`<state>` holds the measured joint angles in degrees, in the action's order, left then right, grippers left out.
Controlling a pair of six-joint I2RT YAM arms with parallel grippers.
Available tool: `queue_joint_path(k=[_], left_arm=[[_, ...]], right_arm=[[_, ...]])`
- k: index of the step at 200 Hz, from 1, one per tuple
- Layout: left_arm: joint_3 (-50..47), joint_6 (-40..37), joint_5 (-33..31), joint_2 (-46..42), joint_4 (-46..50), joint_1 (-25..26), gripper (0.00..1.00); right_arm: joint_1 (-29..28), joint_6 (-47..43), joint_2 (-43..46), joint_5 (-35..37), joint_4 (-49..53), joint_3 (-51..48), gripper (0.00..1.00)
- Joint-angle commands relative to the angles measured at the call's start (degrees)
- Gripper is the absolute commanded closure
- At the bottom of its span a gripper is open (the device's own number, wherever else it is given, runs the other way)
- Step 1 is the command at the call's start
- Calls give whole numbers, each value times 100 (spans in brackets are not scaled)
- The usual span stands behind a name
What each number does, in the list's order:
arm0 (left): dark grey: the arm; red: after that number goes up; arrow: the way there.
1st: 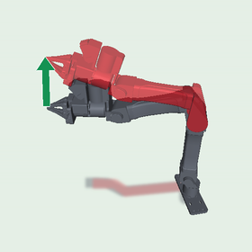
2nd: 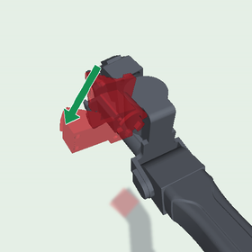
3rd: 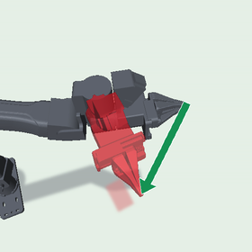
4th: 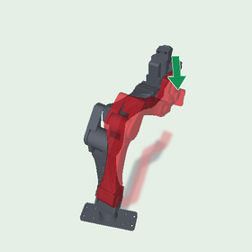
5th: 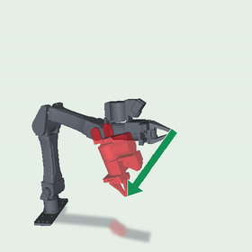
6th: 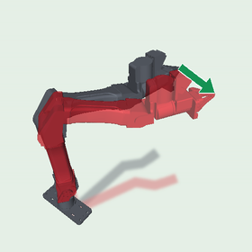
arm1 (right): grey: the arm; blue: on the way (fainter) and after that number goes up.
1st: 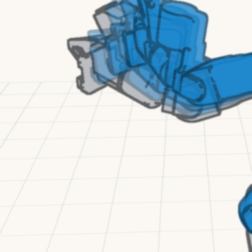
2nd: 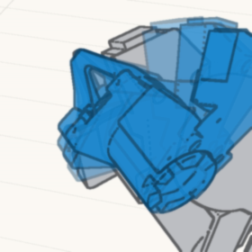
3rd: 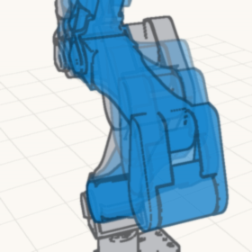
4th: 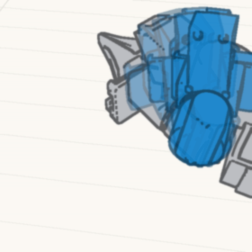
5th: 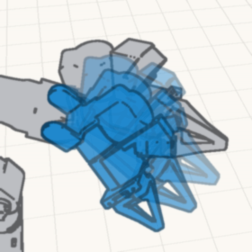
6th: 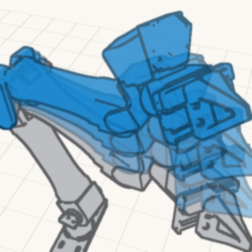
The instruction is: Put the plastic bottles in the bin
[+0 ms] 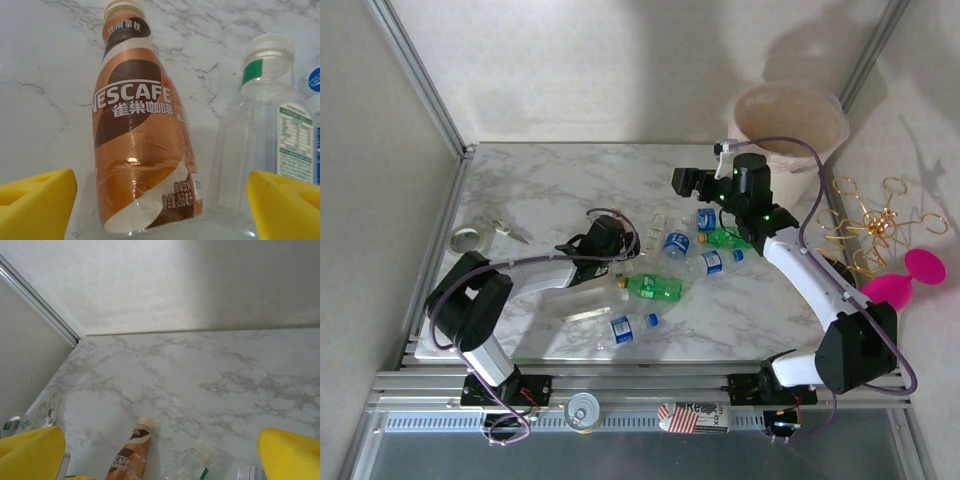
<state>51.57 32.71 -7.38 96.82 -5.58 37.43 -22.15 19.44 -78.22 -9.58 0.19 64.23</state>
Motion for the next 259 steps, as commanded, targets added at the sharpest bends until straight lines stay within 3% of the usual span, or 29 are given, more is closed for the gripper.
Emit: queue_joint_path(k=[1, 37, 88, 152, 214, 259], left_arm=[[233, -127, -211, 182, 286, 45, 16], [431, -195, -348, 521, 382, 45, 24], [571, -255, -387, 916, 392, 45, 27], [578, -265, -504, 917, 279, 36, 47], [208, -443, -697, 65, -172, 45, 53], [-359, -895, -104, -1040, -1137, 58, 54]], right_arm=[[133, 266, 7, -338, -341, -262, 1], [220, 350, 28, -891, -674, -595, 1], [216, 420, -1, -1110, -766, -875, 1], [198, 543, 169, -896, -894, -1155, 1], [67, 833, 160, -1223, -1047, -1114, 1], [-264, 1010, -117, -1829, -1254, -853, 1]])
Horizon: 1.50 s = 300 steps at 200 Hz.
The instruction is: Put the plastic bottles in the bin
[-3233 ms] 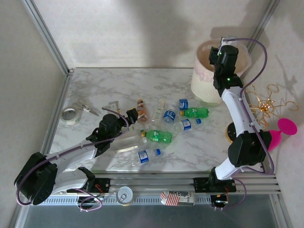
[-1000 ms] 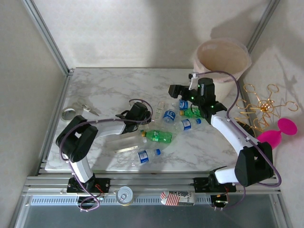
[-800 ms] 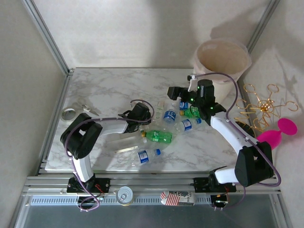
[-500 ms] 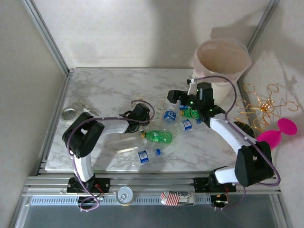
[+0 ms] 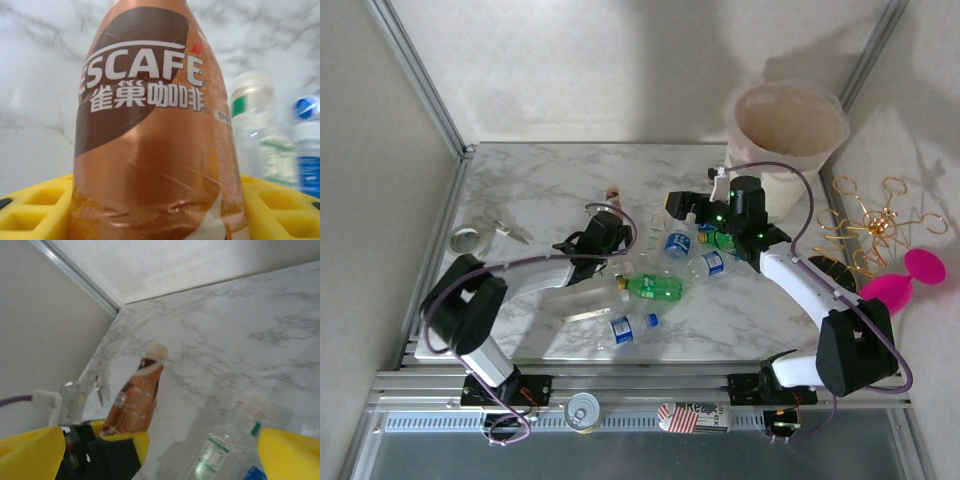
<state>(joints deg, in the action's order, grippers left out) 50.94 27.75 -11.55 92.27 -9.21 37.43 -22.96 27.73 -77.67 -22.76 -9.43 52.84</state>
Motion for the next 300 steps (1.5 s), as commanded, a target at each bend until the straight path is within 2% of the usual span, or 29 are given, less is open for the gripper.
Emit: queue_joint_path(k=[1, 31, 78, 115, 184, 219, 232, 249, 258, 294, 300], left_arm=[[-313, -413, 325, -608, -788, 60, 54], [-801, -770, 838, -1273, -1565, 139, 53], [-1389, -1004, 1279, -1941, -2177, 277, 53], [-1650, -1076, 1339, -2188, -2389, 394, 53], [-1814, -1105, 1274, -2292, -2482, 467, 52], [-1833, -1122, 1261, -2292, -2498, 475, 51], [-1837, -1130, 1255, -2306, -2498, 476, 50], [-1867, -1131, 1230, -2327, -2508, 476, 46], [-1876, -1131, 1196, -2341, -2498, 476, 41], [-1990, -1078, 993, -2490, -2542, 476, 3], [-2015, -1078, 959, -2538, -2542, 476, 0]], right_arm=[[-187, 185, -179, -528, -294, 291, 1], [-446, 343, -393, -882, -512, 515, 1], [-878, 416, -776, -1150, -679, 874, 1], [-1058, 660, -1145, -1430, -794, 1075, 12], [-1366, 804, -1372, -1632, -1024, 1137, 21], [-1387, 815, -1459, -1621, -986, 1158, 32], [-1387, 818, -1501, -1638, -984, 1184, 39], [-1387, 801, -1547, -1649, -952, 1253, 45], [-1387, 772, -1564, -1646, -923, 1304, 46], [-1370, 482, -1618, -1266, -445, 1596, 47], [-1349, 426, -1628, -1199, -351, 1653, 47]])
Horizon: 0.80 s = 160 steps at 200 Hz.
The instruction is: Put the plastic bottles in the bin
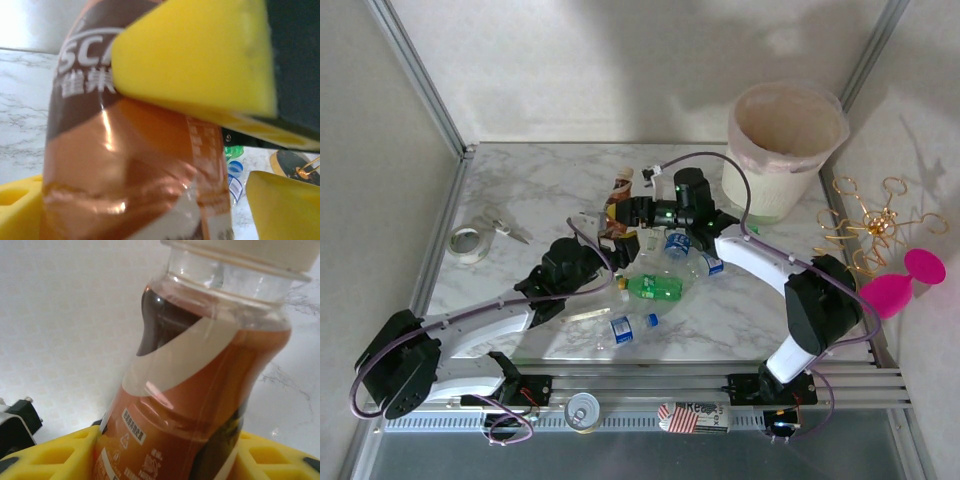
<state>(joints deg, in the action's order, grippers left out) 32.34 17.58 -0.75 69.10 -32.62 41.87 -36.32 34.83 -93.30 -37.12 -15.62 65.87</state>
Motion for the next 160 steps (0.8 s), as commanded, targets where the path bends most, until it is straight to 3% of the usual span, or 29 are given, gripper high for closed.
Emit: queue_joint_path(k=[1, 32, 67, 130, 160], left_arm=[[-156, -62, -128, -230, -205, 32, 0], [-375, -36, -512, -564, -257, 36, 0], [-836, 198, -1498, -1012, -377, -15, 1], [-1340, 1198, -2119, -1317, 0, -530, 0], [-1504, 1550, -2246, -1349, 97, -726, 0]], right_arm=[[-10, -288, -70, 248, 277, 358, 47], [242, -462, -47, 687, 768, 606, 48], [826, -742, 299, 1172, 1234, 783, 48], [1958, -2080, 570, 3211, 2705, 2097, 48], [2366, -2553, 491, 4427, 2707, 2671, 50]])
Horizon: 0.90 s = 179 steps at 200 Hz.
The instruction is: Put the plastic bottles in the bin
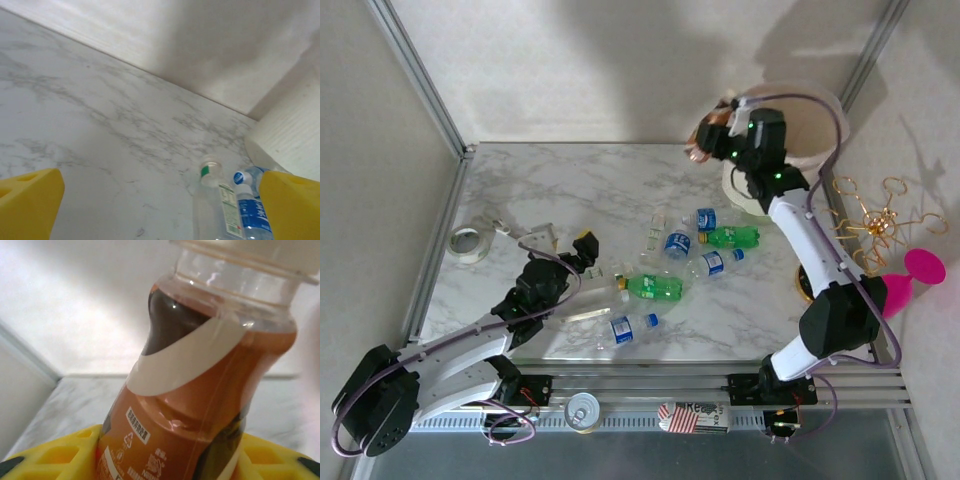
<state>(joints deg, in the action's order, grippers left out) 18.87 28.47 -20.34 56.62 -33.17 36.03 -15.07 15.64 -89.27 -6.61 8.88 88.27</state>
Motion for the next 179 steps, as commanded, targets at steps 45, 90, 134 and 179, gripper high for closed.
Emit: queue_joint_path(k=[45, 90, 134, 179], left_arm=[[-409, 712, -388, -360, 153, -253, 0], [-571, 895, -453, -517, 144, -355, 1], [-578, 972, -428, -596, 170, -402, 0], [-639, 1055, -445, -768, 236, -417, 0]], right_arm=[[676, -979, -340, 2451, 95, 956, 50], [925, -888, -684, 2472, 362, 1024, 48], [969, -852, -951, 2395, 615, 988, 46], [964, -801, -1071, 2385, 830, 1183, 26]])
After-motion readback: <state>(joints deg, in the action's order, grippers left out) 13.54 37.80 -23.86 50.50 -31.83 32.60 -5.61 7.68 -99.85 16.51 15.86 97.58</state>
